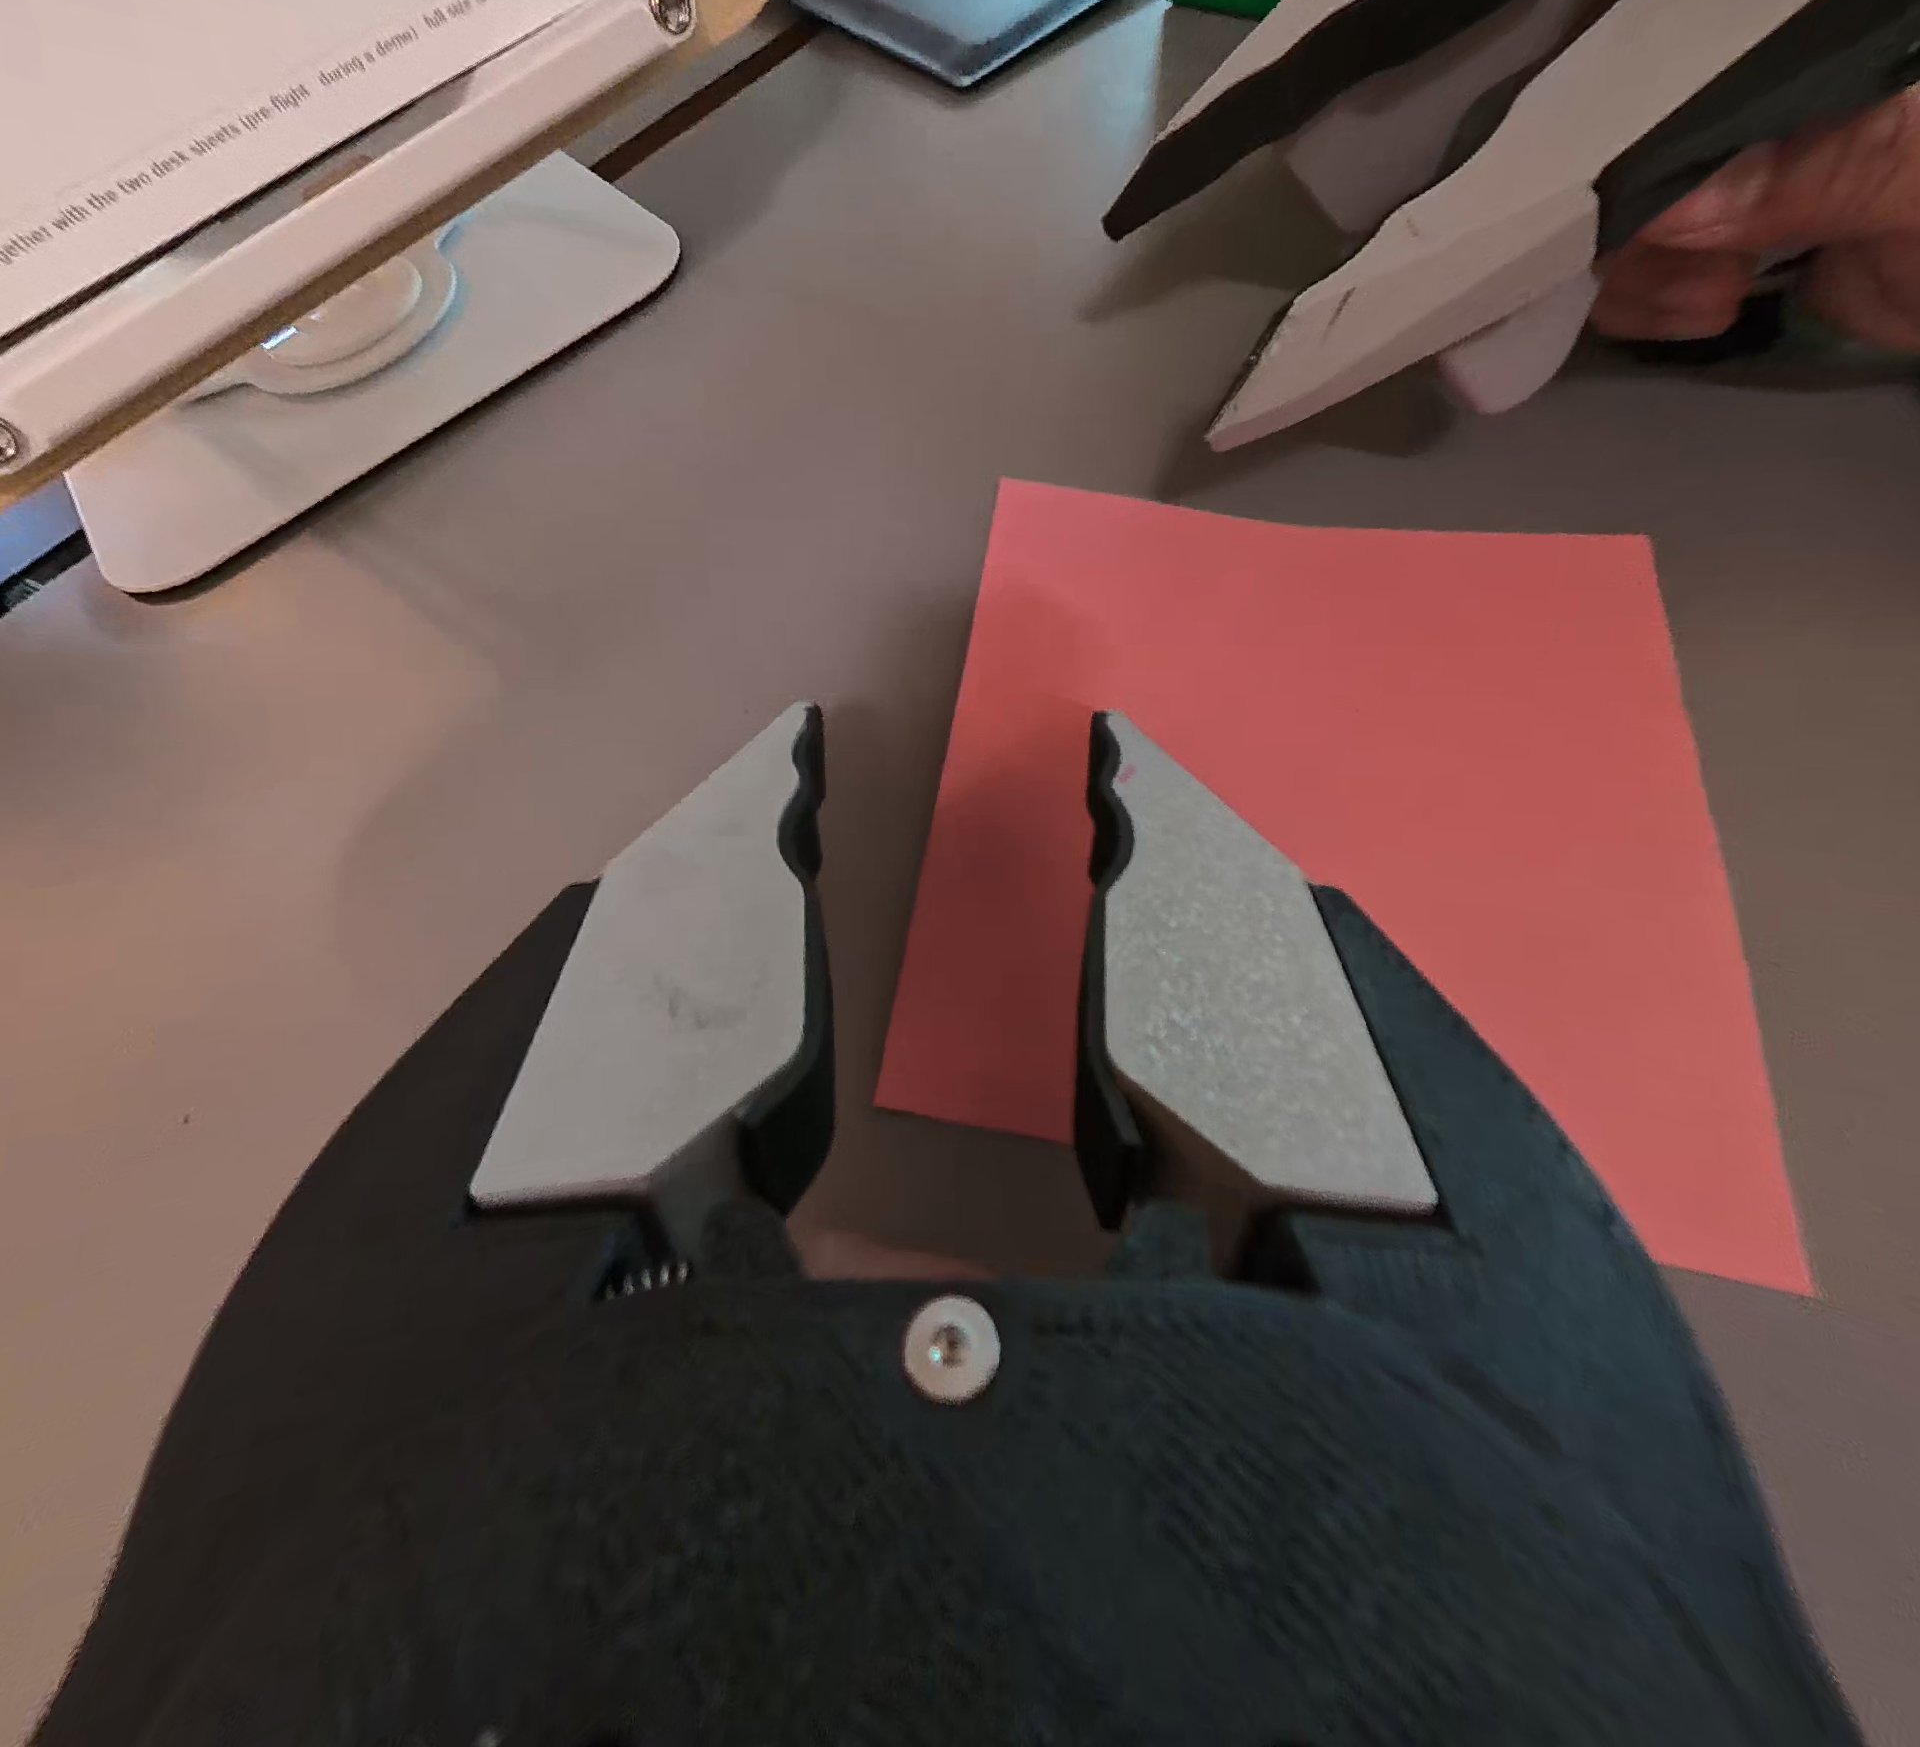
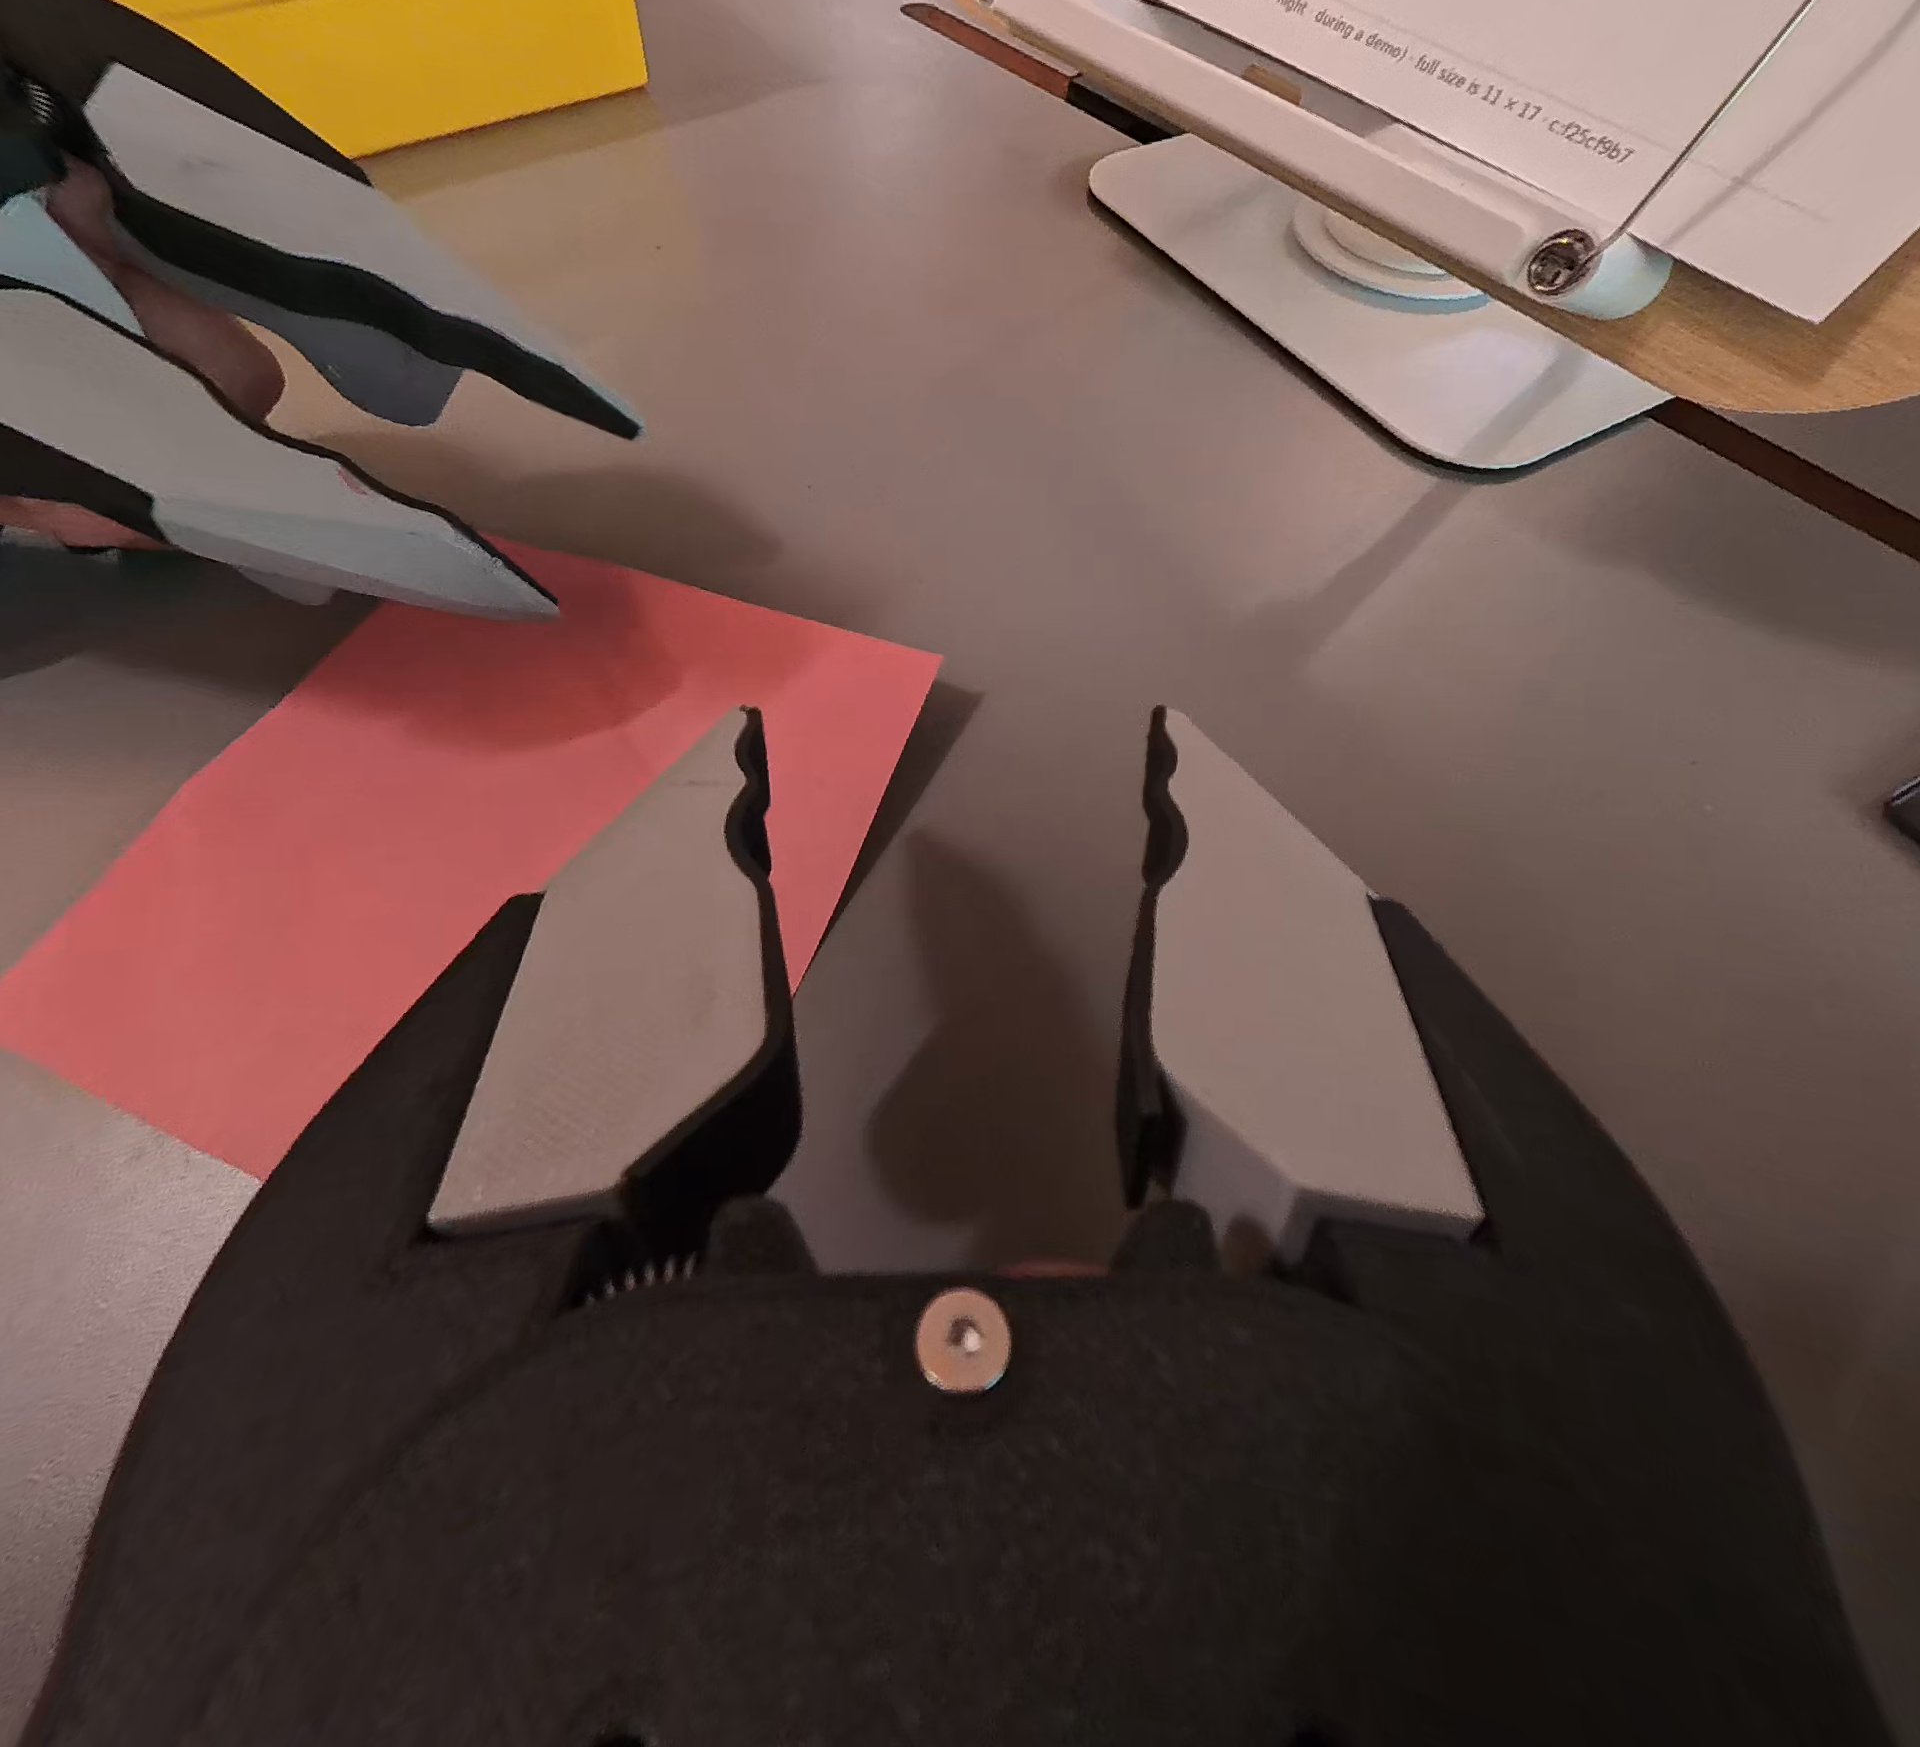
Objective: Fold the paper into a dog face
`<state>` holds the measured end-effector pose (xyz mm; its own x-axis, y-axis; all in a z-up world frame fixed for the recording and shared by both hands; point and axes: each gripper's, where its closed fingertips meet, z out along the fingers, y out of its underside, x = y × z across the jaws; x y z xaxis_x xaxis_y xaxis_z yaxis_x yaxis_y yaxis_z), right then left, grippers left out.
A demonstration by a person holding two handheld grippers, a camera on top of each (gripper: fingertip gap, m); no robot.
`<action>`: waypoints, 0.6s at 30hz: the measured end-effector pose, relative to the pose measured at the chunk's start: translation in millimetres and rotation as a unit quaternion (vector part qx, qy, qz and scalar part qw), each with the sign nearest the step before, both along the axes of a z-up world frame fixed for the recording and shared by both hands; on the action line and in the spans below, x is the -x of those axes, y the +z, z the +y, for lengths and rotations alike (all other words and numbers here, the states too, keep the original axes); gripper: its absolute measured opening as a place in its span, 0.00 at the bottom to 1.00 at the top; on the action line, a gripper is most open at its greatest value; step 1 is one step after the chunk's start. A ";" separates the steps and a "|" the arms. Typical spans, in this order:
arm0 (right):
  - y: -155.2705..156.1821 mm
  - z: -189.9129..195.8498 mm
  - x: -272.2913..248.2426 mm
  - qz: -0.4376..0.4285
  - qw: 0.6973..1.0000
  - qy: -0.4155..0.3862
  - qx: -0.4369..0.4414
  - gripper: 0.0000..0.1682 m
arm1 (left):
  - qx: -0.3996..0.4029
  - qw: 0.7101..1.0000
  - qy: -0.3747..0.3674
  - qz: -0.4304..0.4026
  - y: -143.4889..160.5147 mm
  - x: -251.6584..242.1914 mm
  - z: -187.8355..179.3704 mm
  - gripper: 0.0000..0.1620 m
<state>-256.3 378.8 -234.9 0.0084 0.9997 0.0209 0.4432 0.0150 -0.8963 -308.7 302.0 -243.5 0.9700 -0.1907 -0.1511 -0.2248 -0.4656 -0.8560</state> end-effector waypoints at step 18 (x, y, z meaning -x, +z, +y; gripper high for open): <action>5.1 4.0 -11.1 0.017 0.999 -0.018 0.024 0.43 | 0.013 0.999 0.000 -0.038 3.3 1.7 -6.1 0.32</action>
<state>-245.2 382.8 -229.8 0.0442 0.9987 -0.0271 0.4124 -0.0430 -0.9100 -310.4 295.9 -240.3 0.9785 -0.1935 -0.0717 -0.1594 -0.4884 -0.8579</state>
